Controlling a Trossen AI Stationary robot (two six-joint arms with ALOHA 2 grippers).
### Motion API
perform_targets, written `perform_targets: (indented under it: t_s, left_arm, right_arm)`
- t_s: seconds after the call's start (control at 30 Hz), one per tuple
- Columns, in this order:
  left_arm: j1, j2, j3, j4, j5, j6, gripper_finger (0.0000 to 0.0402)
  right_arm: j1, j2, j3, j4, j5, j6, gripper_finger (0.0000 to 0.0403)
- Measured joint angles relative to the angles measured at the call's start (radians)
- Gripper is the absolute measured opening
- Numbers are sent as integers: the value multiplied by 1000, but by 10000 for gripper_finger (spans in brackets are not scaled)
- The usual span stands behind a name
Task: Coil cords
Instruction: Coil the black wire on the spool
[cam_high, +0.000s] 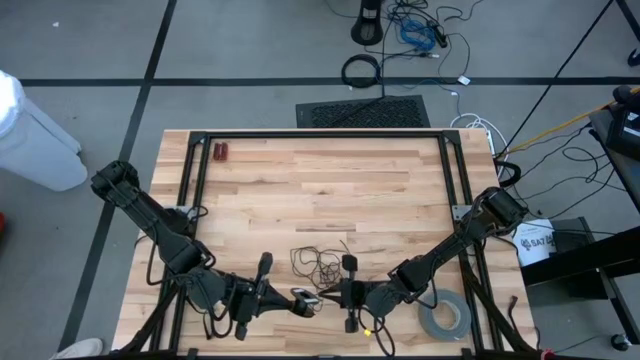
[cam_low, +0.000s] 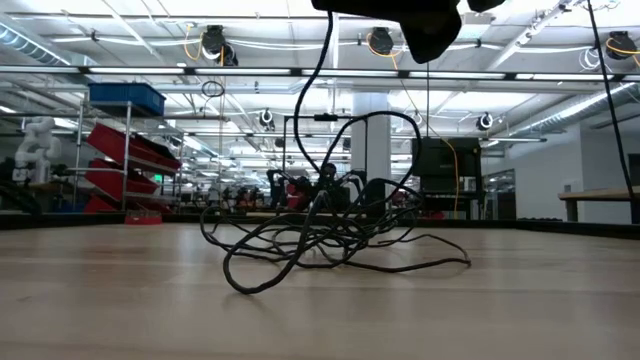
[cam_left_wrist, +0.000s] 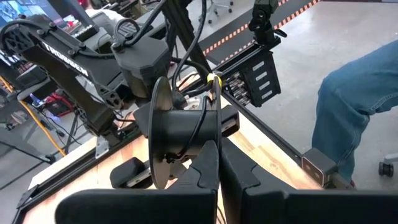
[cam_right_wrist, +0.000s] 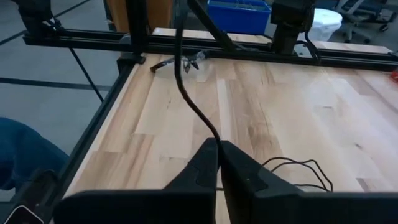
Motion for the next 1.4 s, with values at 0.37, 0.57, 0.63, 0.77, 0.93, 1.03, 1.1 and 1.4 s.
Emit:
perform_targets:
  t_s: [0.37, 0.57, 0.63, 0.77, 0.93, 1.03, 1.1, 1.4]
  left_arm:
    - [0, 0, 0, 44, 107, 0, 0]
    - [-1, 1, 0, 59, 252, 18, 0]
    - [0, 7, 0, 76, 264, 26, 0]
    - [0, 13, 0, 83, 312, 29, 0]
    - [1, 39, 0, 89, 340, 36, 0]
    - [2, 49, 0, 91, 340, 34, 0]
    - [3, 51, 0, 88, 340, 28, 0]
    - [8, 51, 0, 44, 342, -27, 0]
  right_arm:
    - [-15, -10, 17, 18, 7, -83, 1]
    - [-45, -15, 71, -12, -25, -137, 0]
    - [-54, -15, 93, -12, -42, -159, 0]
    - [-67, -15, 154, -58, -56, -200, 0]
    - [-93, -15, 257, -141, -110, -227, 0]
    - [-101, -15, 297, -170, -126, -247, 0]
    - [-101, -15, 319, -192, -127, -268, 0]
    - [-100, -15, 385, -229, -137, -292, 0]
